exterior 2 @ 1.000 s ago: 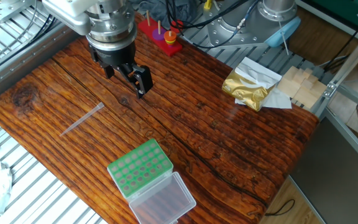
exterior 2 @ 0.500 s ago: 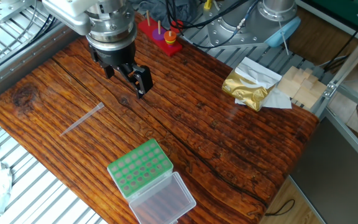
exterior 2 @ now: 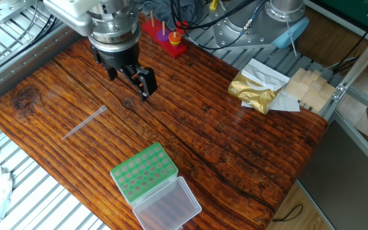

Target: Insert a large pipette tip into the holder for large pipette tips

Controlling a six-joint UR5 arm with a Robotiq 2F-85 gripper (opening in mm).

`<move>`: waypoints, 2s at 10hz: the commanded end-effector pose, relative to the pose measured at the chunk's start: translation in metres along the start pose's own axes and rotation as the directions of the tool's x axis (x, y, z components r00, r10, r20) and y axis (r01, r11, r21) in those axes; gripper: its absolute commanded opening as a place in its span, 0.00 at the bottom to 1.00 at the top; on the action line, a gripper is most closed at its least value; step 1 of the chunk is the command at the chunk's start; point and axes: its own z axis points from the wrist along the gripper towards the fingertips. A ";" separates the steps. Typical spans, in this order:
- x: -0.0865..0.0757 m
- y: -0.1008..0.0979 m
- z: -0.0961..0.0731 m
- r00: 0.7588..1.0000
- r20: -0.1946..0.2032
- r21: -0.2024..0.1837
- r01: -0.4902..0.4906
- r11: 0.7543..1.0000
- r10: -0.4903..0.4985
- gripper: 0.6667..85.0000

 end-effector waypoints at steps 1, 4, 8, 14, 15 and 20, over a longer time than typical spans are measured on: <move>-0.070 0.013 -0.009 0.959 0.264 -0.065 -0.091 0.994 0.105 0.00; -0.069 0.024 -0.003 0.953 0.279 -0.049 -0.105 0.993 0.115 0.00; -0.067 0.015 -0.002 0.958 0.277 0.001 -0.076 0.997 0.073 0.00; -0.076 -0.013 -0.006 0.955 0.297 0.048 -0.033 0.998 0.017 0.00; -0.082 -0.017 -0.007 0.947 0.321 0.047 -0.034 0.998 0.017 0.00; -0.091 -0.091 -0.004 0.934 0.358 0.190 -0.072 0.979 -0.001 0.00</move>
